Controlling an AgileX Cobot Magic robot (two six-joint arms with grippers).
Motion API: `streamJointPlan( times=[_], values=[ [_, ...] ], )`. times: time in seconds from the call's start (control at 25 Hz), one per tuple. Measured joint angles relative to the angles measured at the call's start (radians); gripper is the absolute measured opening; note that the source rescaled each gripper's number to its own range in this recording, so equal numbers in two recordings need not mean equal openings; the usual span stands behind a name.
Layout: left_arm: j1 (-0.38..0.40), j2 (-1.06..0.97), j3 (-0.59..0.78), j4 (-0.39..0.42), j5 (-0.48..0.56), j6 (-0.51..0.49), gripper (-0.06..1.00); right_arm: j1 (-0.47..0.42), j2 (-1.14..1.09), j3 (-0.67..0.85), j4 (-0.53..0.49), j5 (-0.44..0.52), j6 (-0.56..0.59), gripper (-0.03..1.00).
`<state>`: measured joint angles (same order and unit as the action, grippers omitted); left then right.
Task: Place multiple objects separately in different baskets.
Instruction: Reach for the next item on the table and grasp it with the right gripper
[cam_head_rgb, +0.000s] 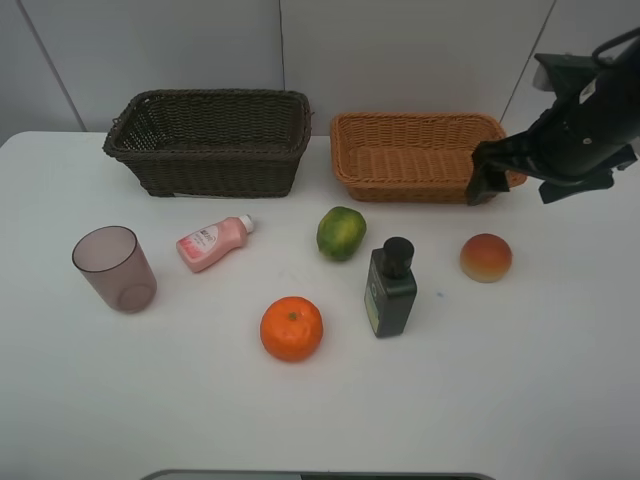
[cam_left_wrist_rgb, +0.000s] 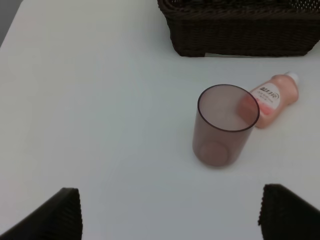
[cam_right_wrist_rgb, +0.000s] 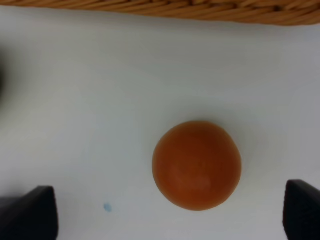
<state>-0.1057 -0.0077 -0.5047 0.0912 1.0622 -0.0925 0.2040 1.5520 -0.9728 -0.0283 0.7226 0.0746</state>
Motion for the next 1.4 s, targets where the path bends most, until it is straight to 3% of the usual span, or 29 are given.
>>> streamJointPlan(
  times=[1.4],
  values=[
    [0.0, 0.0, 0.0, 0.0, 0.0, 0.0, 0.92, -0.004, 0.341, -0.084, -0.093, -0.018, 0.285, 1.0]
  ],
)
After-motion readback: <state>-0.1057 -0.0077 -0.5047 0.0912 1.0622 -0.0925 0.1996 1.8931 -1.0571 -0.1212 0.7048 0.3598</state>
